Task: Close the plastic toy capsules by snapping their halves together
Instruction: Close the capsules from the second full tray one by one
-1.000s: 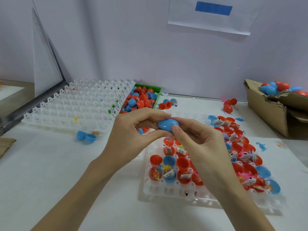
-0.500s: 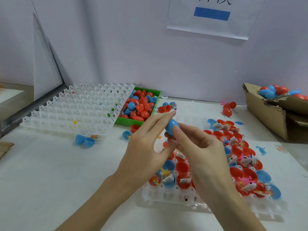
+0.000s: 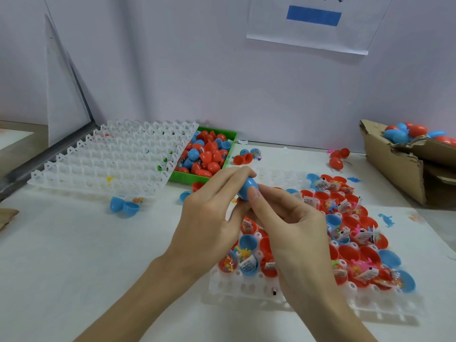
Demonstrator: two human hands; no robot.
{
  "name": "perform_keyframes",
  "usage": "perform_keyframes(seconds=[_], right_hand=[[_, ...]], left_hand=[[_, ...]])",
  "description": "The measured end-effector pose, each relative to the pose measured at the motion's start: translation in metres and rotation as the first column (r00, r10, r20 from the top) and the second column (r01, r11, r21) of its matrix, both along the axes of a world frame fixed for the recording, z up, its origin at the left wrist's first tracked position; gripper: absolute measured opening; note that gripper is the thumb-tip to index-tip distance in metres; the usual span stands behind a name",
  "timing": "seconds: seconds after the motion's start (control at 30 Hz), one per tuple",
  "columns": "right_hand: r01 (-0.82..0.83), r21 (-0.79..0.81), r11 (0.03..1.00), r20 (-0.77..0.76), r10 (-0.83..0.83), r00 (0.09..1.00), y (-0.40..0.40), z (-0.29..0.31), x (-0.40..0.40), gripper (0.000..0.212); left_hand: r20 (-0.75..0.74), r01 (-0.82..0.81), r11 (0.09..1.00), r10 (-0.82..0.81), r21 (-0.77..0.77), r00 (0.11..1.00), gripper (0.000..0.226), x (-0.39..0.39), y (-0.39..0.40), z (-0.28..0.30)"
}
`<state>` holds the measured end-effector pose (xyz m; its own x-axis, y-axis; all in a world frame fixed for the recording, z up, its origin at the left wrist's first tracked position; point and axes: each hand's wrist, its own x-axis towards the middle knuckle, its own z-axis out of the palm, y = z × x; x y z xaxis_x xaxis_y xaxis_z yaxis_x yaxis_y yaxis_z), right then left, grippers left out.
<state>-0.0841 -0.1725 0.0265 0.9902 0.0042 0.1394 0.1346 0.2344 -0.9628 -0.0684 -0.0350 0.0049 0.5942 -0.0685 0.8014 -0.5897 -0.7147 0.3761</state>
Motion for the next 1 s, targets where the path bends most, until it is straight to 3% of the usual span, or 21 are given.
perform_keyframes(seconds=[0.17,0.3,0.4,0.5,0.6,0.77,0.87,1.0], right_hand=[[0.019,-0.017,1.0,-0.014,-0.019,1.0,0.0,-0.002,-0.001,0.021],[0.019,-0.028,0.999,-0.017,-0.02,1.0,-0.002,-0.004,0.001,0.017],[-0.007,-0.04,0.999,-0.034,0.005,0.999,-0.004,-0.003,0.005,0.021],[-0.097,0.041,0.994,-0.052,0.1,0.994,-0.007,0.0,0.009,0.03],[-0.199,0.067,0.978,-0.045,0.202,0.978,-0.01,0.003,0.011,0.037],[-0.185,-0.05,0.981,0.075,0.189,0.979,-0.009,0.005,0.007,0.024],[-0.096,-0.175,0.98,0.23,0.135,0.964,-0.007,0.005,0.004,0.024],[-0.043,-0.173,0.984,0.296,0.094,0.951,-0.005,0.005,0.001,0.023]], left_hand=[[0.017,0.013,0.995,-0.015,0.097,1.0,0.037,0.001,0.001,-0.002],[0.009,0.047,0.995,-0.048,0.092,0.999,0.036,0.002,0.001,-0.002],[-0.085,0.112,0.99,-0.119,-0.084,0.989,0.038,0.001,0.001,-0.001],[-0.189,0.175,0.931,-0.244,-0.321,0.951,0.038,-0.002,-0.001,0.004],[-0.227,0.247,0.876,-0.362,-0.413,0.904,0.041,-0.004,-0.001,0.009],[-0.205,0.246,0.91,-0.324,-0.333,0.923,0.06,-0.003,0.002,0.01],[-0.093,0.212,0.955,-0.235,-0.207,0.968,0.048,-0.002,0.002,0.006],[-0.033,0.179,0.974,-0.185,-0.139,0.982,0.039,-0.001,0.002,0.002]])
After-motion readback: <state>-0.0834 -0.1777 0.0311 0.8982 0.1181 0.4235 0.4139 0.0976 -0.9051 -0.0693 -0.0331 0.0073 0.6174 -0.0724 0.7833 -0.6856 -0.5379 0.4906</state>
